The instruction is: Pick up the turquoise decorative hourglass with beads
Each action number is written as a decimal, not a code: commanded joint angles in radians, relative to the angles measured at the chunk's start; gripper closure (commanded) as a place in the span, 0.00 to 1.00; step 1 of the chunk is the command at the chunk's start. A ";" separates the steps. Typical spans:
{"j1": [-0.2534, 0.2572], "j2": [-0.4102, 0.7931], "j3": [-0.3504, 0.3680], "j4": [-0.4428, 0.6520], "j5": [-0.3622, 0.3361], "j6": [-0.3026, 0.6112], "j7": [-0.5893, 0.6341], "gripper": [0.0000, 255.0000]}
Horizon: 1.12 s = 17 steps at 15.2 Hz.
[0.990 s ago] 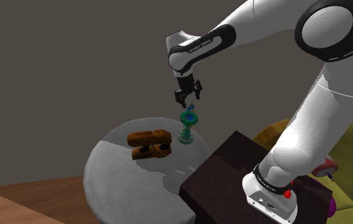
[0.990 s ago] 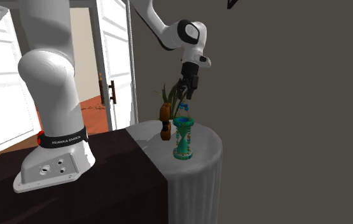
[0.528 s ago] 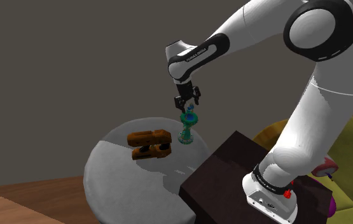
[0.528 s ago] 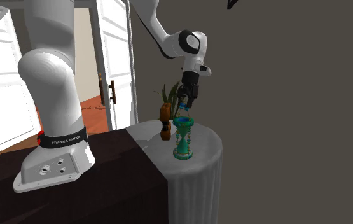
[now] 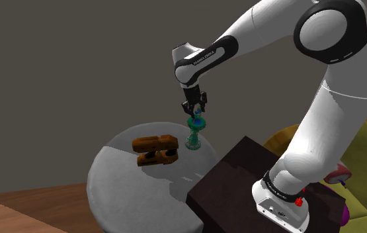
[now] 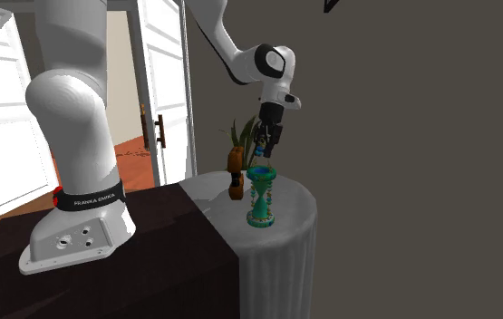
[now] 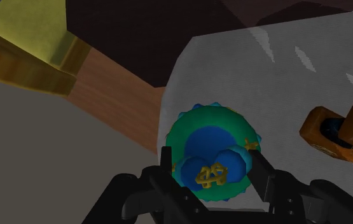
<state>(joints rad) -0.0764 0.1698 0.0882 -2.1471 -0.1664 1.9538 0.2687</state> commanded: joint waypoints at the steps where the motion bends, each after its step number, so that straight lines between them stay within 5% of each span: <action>1: 0.000 0.002 0.000 -0.002 0.000 0.001 0.000 1.00; 17: 0.001 -0.098 0.004 0.075 0.019 -0.174 -0.029 1.00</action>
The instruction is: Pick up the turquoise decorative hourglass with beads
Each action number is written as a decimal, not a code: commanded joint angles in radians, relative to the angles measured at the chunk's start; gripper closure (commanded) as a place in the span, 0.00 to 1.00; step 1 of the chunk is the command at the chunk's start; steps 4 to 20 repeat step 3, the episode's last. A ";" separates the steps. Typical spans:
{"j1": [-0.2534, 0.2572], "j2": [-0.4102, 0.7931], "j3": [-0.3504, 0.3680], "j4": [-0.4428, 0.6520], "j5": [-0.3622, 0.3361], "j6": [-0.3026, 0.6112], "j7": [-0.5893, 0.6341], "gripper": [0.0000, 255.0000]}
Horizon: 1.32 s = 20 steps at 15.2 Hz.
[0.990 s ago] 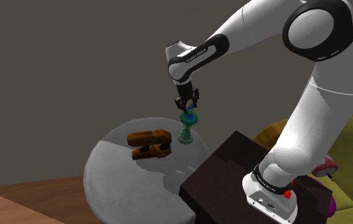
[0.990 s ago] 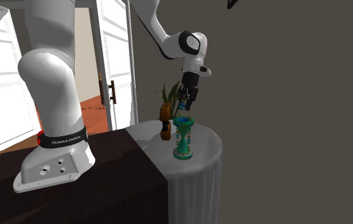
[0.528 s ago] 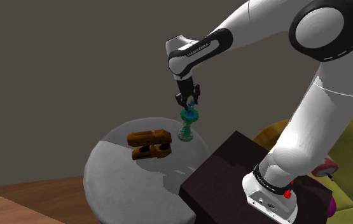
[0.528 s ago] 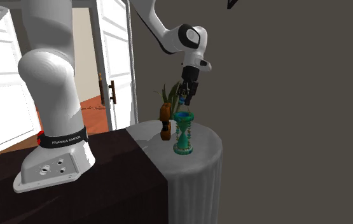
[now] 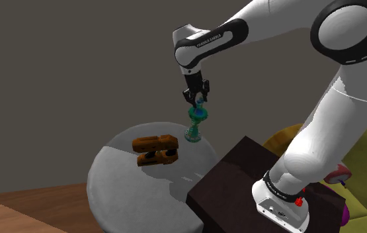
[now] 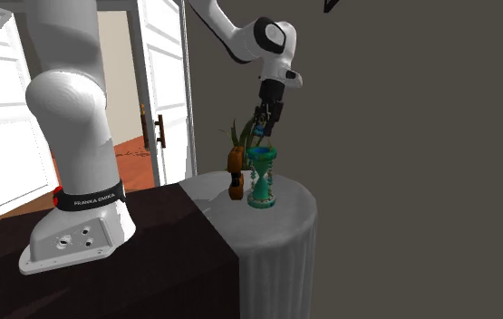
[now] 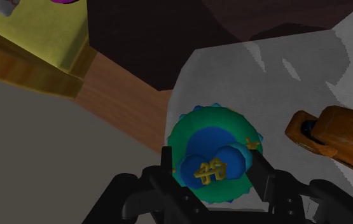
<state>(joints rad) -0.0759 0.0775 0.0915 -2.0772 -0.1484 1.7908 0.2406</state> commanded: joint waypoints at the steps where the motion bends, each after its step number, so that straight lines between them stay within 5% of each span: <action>1: 0.001 -0.012 0.001 0.012 0.002 -0.023 -0.003 1.00; 20: 0.001 -0.013 0.001 0.013 0.002 -0.025 -0.003 1.00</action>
